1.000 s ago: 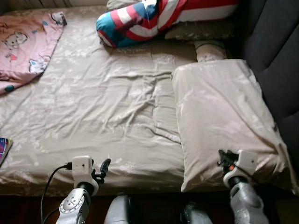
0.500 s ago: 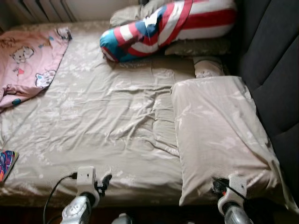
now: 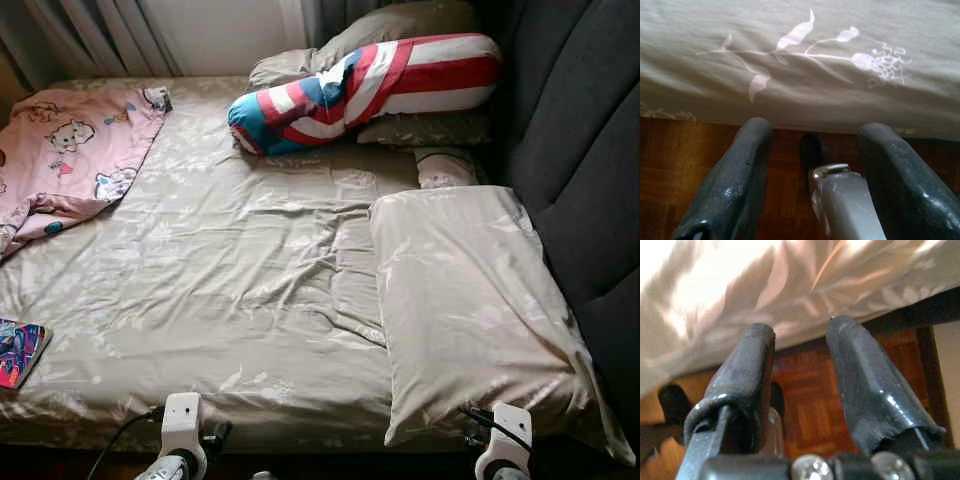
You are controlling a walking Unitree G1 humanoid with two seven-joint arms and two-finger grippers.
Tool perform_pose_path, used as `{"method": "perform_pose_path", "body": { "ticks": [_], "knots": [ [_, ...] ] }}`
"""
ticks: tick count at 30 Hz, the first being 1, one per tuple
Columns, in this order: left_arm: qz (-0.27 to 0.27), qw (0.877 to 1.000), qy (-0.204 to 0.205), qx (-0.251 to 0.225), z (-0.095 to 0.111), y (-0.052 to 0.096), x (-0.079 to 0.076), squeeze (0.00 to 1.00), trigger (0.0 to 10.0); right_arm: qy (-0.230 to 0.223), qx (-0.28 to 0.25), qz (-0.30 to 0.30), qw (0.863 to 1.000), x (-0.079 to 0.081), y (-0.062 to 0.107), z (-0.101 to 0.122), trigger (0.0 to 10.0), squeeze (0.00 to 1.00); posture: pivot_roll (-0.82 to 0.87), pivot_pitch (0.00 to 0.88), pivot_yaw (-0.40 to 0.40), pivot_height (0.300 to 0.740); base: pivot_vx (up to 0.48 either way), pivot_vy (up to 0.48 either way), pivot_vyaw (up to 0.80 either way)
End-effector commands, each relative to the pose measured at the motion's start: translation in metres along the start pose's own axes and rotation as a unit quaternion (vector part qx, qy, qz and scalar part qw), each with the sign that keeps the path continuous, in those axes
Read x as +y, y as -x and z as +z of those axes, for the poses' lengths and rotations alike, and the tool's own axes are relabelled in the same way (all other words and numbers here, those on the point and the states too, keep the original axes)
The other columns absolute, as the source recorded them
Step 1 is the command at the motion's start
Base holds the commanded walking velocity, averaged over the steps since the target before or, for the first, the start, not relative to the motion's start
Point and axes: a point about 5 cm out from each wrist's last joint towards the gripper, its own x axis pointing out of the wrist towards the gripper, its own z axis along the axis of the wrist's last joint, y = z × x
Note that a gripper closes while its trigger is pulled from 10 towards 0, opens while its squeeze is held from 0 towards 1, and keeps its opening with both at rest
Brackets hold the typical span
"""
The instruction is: Clean up the room
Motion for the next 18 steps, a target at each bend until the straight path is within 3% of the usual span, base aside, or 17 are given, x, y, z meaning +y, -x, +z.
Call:
{"method": "perform_pose_path", "body": {
  "ticks": [1, 7, 8, 18],
  "knots": [
    [0.003, 1.000, -0.009, 0.014, -0.007, 0.002, 0.001, 0.00, 10.0, 0.008, 0.030, -0.005, 1.000, -0.002, 0.003, -0.015, 10.0, 1.00, 0.02, 0.171, 0.007, 0.740, 0.000, 0.000, 0.00],
    [0.011, 1.000, -0.002, 0.021, -0.009, 0.002, 0.003, 0.00, 10.0, -0.002, 0.053, -0.004, 0.999, -0.003, 0.008, -0.029, 10.0, 1.00, 0.02, 0.167, 0.008, 0.740, 0.000, 0.000, 0.00],
    [0.011, 1.000, -0.003, 0.021, -0.009, 0.002, 0.003, 0.00, 10.0, -0.002, 0.056, 0.002, 0.998, -0.002, 0.009, -0.031, 10.0, 0.03, 0.02, 0.169, 0.009, 0.740, 0.000, 0.000, 0.00],
    [0.016, 1.000, -0.003, 0.026, -0.009, 0.002, 0.006, 0.00, 10.0, 0.019, 0.073, 0.020, 0.997, 0.000, 0.012, -0.041, 10.0, 0.00, 0.02, 0.175, 0.022, 0.740, 0.000, 0.000, 0.00]
  ]
}}
